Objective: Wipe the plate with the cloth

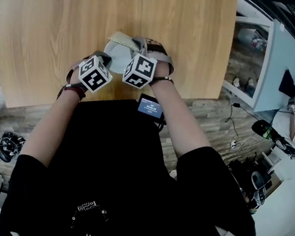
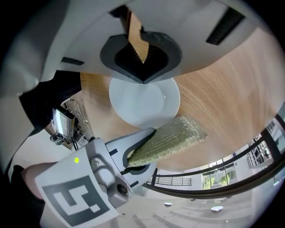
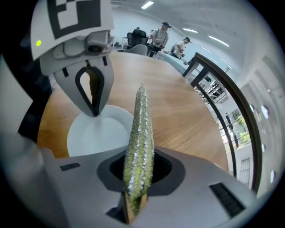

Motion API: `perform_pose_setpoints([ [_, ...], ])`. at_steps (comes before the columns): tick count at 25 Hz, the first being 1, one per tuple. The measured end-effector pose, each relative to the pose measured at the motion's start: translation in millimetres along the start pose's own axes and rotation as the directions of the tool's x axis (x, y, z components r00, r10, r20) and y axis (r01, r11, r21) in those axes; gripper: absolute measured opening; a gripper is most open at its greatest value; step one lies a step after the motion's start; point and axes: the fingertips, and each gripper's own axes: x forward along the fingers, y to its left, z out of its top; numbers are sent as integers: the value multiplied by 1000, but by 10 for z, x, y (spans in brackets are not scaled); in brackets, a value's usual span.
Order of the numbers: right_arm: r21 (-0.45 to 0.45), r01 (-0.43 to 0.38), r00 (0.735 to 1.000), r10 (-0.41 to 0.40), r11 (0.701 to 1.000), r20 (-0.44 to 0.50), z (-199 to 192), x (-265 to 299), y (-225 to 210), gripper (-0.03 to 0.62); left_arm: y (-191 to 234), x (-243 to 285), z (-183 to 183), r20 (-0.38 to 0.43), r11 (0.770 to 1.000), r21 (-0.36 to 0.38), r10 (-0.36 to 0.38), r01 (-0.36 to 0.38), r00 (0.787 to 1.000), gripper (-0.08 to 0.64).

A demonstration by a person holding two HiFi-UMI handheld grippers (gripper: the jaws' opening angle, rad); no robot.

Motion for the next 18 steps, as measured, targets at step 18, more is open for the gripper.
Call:
perform_pose_setpoints([
  [18,-349,-264,963,223,899,-153,-259,-33,817,49,-90,180,137,-102,999,45,32,-27,994,-6],
])
